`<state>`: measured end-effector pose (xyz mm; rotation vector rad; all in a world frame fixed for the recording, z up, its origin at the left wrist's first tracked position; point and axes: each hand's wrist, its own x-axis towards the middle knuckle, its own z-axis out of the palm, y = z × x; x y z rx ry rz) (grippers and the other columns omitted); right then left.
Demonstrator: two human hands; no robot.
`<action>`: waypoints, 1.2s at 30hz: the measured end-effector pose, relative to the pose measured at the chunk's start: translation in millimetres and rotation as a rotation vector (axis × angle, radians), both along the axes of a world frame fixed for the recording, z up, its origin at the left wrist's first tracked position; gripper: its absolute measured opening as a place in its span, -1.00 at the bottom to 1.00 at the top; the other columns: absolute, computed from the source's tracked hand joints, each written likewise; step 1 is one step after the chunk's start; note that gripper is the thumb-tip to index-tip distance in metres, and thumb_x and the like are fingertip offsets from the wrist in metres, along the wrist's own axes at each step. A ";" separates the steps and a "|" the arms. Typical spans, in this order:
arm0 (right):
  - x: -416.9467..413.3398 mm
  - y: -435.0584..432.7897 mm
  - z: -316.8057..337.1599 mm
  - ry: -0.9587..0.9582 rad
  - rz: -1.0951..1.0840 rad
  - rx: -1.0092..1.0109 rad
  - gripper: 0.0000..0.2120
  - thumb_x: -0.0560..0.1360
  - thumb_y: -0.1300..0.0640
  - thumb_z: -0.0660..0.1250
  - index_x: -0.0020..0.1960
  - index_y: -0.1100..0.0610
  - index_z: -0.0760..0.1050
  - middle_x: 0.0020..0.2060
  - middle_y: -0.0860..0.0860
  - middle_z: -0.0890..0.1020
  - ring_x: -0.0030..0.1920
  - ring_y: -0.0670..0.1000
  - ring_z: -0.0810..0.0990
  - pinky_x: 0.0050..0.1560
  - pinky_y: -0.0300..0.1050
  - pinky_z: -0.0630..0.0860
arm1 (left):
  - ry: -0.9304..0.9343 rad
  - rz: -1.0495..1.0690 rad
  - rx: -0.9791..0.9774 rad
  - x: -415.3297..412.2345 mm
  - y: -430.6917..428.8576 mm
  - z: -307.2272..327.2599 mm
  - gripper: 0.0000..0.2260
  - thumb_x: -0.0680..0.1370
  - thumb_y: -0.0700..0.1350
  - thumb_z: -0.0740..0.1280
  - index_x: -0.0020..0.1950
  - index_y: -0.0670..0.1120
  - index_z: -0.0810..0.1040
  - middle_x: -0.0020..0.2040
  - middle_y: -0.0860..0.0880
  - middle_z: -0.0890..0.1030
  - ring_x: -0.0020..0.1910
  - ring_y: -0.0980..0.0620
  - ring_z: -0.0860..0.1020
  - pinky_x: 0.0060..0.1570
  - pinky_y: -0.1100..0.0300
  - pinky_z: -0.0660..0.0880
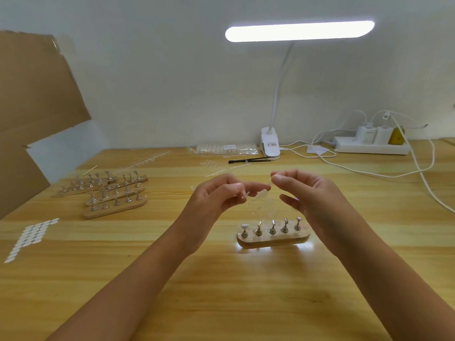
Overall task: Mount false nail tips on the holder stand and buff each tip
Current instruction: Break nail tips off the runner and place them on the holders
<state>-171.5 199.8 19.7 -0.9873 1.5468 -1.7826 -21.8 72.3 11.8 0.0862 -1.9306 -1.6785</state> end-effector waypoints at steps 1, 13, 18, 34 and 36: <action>0.4 -0.2 -0.8 0.027 -0.013 0.015 -0.79 0.23 -0.09 0.48 -0.20 0.00 0.66 -0.14 -0.06 0.71 -0.01 -0.08 0.63 0.18 -0.04 0.53 | -0.004 -0.009 0.023 0.0 -0.3 0.3 -0.81 0.59 -0.16 0.18 -0.21 -0.08 0.47 0.14 -0.13 0.69 0.22 -0.08 0.60 0.18 0.21 0.49; 9.2 -3.9 -5.5 0.625 -0.144 -0.052 -0.77 0.38 -0.12 0.37 -0.03 -0.05 0.64 -0.03 -0.17 0.59 0.04 -0.16 0.58 0.09 -0.17 0.57 | -0.058 0.043 0.071 -1.4 -0.7 1.2 -0.74 0.56 -0.11 0.23 -0.28 0.05 0.60 0.00 -0.07 0.72 0.02 0.06 0.63 0.12 0.22 0.52; 8.0 -3.8 -7.0 0.699 -0.130 -0.067 -0.62 0.30 -0.25 0.33 -0.04 -0.03 0.65 -0.05 -0.18 0.59 0.03 -0.18 0.56 0.07 -0.25 0.53 | -0.083 0.042 0.081 -0.9 -4.3 -0.8 -0.78 0.55 -0.12 0.23 -0.26 -0.01 0.58 -0.01 -0.11 0.71 0.00 0.02 0.62 0.11 0.18 0.53; -11.2 -7.2 -30.3 1.046 -0.100 0.155 -0.79 0.40 -0.12 0.43 -0.09 -0.01 0.63 -0.03 -0.18 0.55 0.11 -0.15 0.43 0.12 -0.16 0.40 | -0.027 0.225 0.299 0.3 -25.9 -5.1 -0.64 0.58 -0.14 0.21 -0.41 0.04 0.53 -0.35 0.05 0.54 -0.32 0.13 0.51 -0.18 0.20 0.40; -11.7 -7.4 -35.3 1.080 -0.039 0.175 -0.77 0.40 -0.15 0.41 -0.08 -0.02 0.64 -0.03 -0.22 0.53 0.11 -0.19 0.41 0.15 -0.16 0.41 | -0.007 0.213 0.321 0.3 -28.2 -4.0 -0.66 0.56 -0.12 0.21 -0.41 0.05 0.51 -0.35 0.05 0.54 -0.31 0.13 0.51 -0.20 0.23 0.40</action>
